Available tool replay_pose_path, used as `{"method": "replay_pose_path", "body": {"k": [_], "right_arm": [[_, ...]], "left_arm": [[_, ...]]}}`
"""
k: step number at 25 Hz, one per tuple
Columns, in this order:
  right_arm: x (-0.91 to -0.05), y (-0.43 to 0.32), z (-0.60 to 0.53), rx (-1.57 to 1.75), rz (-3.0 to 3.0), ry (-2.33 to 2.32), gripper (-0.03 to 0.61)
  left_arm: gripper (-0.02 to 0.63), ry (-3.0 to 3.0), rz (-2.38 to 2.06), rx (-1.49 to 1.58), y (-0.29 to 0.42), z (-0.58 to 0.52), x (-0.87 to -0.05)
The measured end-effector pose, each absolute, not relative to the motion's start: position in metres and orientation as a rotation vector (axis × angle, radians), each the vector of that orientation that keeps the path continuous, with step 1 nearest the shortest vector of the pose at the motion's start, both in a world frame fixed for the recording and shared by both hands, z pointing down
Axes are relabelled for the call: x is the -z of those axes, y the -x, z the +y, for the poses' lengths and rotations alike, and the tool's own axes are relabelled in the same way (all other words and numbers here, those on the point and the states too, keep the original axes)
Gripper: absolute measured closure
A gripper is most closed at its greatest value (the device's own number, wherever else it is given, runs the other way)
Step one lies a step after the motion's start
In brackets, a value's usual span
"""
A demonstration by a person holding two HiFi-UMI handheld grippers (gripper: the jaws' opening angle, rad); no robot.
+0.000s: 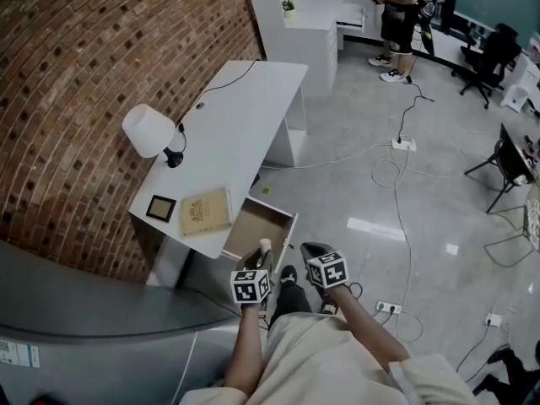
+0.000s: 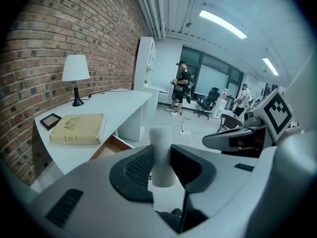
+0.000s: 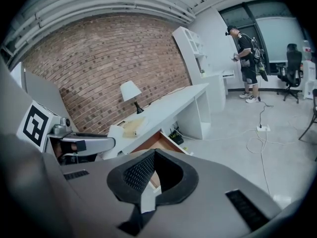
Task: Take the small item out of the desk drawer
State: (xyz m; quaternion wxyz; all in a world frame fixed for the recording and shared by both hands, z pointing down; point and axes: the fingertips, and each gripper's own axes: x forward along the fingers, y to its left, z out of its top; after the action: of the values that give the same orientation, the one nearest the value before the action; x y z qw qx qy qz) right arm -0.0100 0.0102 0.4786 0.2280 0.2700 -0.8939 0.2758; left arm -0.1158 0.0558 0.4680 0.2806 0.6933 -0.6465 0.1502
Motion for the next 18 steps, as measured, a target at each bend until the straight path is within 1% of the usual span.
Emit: {"method": "replay_pose_path", "body": {"k": [12, 18], "right_arm": [[-0.472, 0.016, 0.006, -0.741, -2.473, -0.686, 0.554], [-0.485, 0.018, 0.007, -0.623, -2.42, -0.587, 0.554]], "left_arm": [[0.491, -1.864, -1.765, -0.396, 0.12, 0.049, -0.455], [0.491, -1.845, -1.769, -0.396, 0.125, 0.044, -0.46]]}}
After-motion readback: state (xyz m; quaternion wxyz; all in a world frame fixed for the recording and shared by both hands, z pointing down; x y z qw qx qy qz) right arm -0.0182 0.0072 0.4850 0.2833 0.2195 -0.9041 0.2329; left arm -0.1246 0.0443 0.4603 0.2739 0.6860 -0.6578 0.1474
